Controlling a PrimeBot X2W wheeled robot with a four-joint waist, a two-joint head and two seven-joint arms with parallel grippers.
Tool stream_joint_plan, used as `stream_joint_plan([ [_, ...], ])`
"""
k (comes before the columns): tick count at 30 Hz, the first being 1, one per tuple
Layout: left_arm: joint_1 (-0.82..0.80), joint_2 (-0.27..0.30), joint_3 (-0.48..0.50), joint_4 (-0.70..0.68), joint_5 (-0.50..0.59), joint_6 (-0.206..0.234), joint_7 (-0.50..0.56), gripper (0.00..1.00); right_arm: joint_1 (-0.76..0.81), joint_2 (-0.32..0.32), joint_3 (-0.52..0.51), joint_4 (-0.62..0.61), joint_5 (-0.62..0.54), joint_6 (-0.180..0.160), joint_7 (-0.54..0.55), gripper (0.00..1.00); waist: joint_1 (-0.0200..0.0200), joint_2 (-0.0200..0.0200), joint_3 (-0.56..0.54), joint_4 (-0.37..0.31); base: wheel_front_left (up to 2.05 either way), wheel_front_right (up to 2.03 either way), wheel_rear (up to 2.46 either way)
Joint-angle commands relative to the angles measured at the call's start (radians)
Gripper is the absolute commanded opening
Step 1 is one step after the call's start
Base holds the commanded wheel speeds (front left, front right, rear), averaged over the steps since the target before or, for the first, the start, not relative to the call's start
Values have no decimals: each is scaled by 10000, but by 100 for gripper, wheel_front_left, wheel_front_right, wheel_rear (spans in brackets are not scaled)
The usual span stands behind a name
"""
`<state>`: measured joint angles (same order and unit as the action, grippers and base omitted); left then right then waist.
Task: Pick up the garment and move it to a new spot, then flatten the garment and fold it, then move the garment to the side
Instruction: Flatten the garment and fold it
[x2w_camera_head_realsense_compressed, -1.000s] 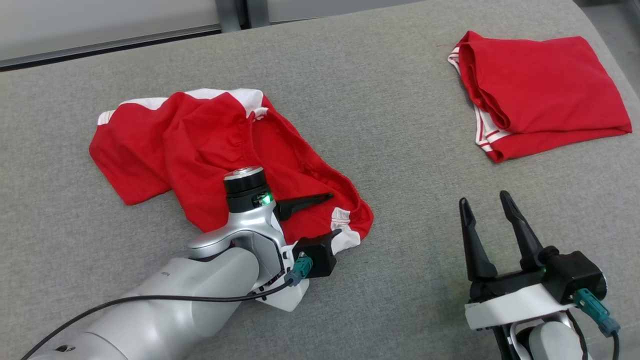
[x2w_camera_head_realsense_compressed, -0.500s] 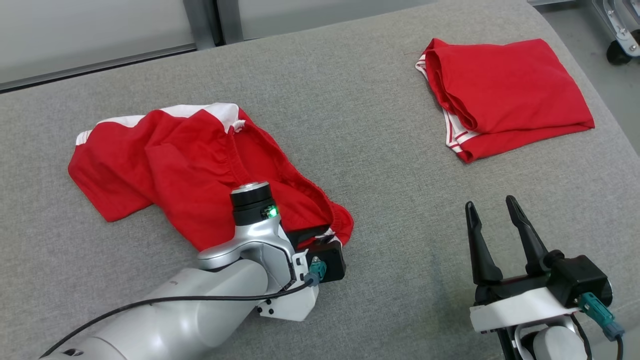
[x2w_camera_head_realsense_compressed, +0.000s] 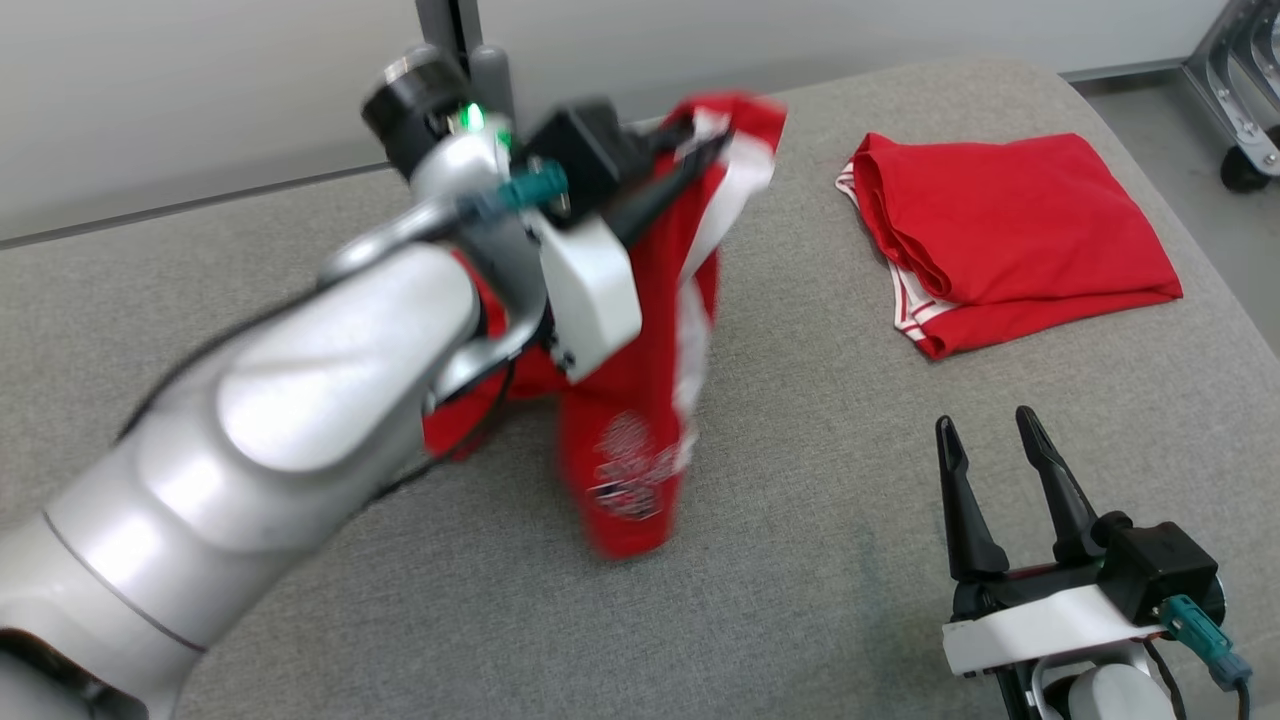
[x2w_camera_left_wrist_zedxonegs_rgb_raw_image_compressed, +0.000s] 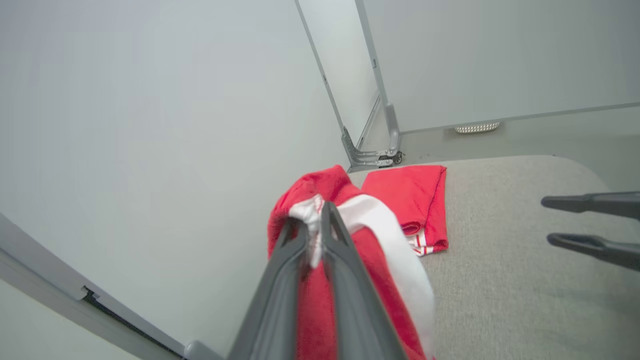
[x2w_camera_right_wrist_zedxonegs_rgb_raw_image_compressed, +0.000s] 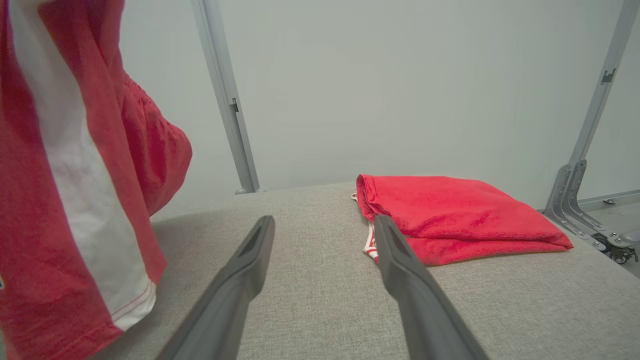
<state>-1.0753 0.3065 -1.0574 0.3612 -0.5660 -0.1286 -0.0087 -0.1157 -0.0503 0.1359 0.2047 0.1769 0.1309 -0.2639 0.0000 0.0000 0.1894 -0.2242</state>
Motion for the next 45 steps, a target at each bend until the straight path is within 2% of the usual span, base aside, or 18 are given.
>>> stream_joint_plan([
  [1,-470,118,456,-353,-346,98,130,0,104,-9,-63,-12,49,-5,-5,100,0,0,-179,154,0,0,0],
  [6,-458,846,1496,-1570,-1480,443,849,0,197,-9,-161,-92,20,-5,-5,100,0,0,-400,473,0,0,0],
  [11,1492,1990,1609,-3210,-2745,840,1533,0,364,-34,-230,-149,-31,-5,-5,100,0,0,-312,945,0,0,0],
  [14,3233,2686,1627,-3990,-3237,1246,1078,0,463,-234,-250,-141,100,-5,-5,100,0,0,-82,1232,0,0,0],
  [18,5445,3143,1559,-4234,-3648,1530,-188,0,450,-572,344,230,976,-5,-6,100,0,0,206,1590,0,0,0],
  [23,6981,2860,1733,-3621,-4026,1736,-1685,0,-122,-1430,2021,1105,2641,-4,-6,100,0,0,405,2112,0,0,0],
  [29,7534,2511,1815,-3024,-3974,1587,-2265,0,-1472,-2626,4239,1867,4701,-5,486,100,0,0,447,2644,0,0,0],
  [38,7621,2276,1678,-2689,-3782,1450,-2391,0,-2731,-3741,5615,1904,6329,-5,1307,100,0,0,326,3132,0,0,0],
  [45,7618,2058,1608,-2369,-3746,1204,-2436,0,-3098,-4221,6605,1712,7212,-5,1796,100,0,0,235,3386,0,0,0],
])
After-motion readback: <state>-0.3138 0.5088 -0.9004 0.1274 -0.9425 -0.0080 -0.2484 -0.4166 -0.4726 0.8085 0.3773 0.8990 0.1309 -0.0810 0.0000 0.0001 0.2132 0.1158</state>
